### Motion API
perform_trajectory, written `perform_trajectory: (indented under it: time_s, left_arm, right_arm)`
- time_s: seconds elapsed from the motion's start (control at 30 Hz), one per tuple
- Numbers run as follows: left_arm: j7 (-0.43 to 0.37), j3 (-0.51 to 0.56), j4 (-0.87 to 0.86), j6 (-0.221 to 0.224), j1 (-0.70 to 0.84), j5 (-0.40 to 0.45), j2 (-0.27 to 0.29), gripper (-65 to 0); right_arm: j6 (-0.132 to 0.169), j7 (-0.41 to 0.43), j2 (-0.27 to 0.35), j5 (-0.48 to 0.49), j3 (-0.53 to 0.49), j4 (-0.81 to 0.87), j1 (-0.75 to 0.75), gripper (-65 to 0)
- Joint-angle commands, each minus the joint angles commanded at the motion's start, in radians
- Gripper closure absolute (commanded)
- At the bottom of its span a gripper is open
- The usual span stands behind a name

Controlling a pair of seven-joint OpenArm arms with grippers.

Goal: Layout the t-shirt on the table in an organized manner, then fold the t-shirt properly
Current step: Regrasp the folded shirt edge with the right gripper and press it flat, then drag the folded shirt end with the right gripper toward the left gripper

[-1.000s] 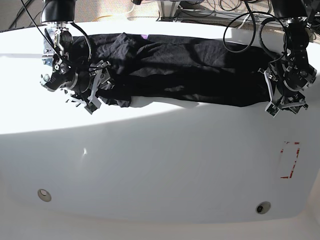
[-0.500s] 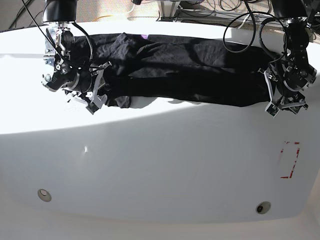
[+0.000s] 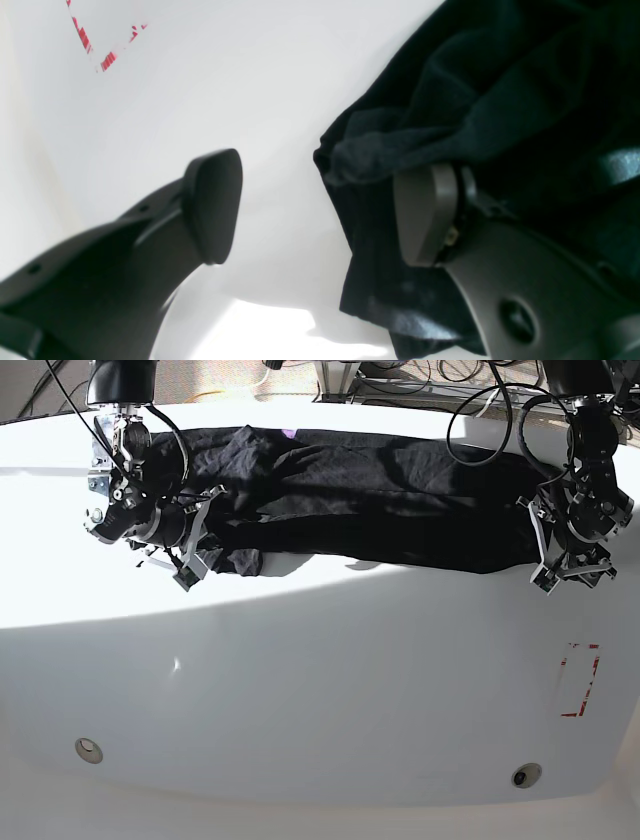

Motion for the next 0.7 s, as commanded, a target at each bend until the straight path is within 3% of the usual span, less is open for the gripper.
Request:
perform_trajectory:
  time_s: [0.43,0.7]
  left_arm:
    - [0.000,0.000,-0.002,0.000,0.000,0.002,-0.002,-43.3]
    - [0.000,0.000,-0.002,0.000,0.000,0.002,-0.003,-43.3]
  right_arm:
    - [0.000,-0.095,0.017,0.233,-0.005,0.100,-0.041,0.0]
    - [0.000,-0.144,0.106,0.350,-0.152,0.172,-0.055,0.0]
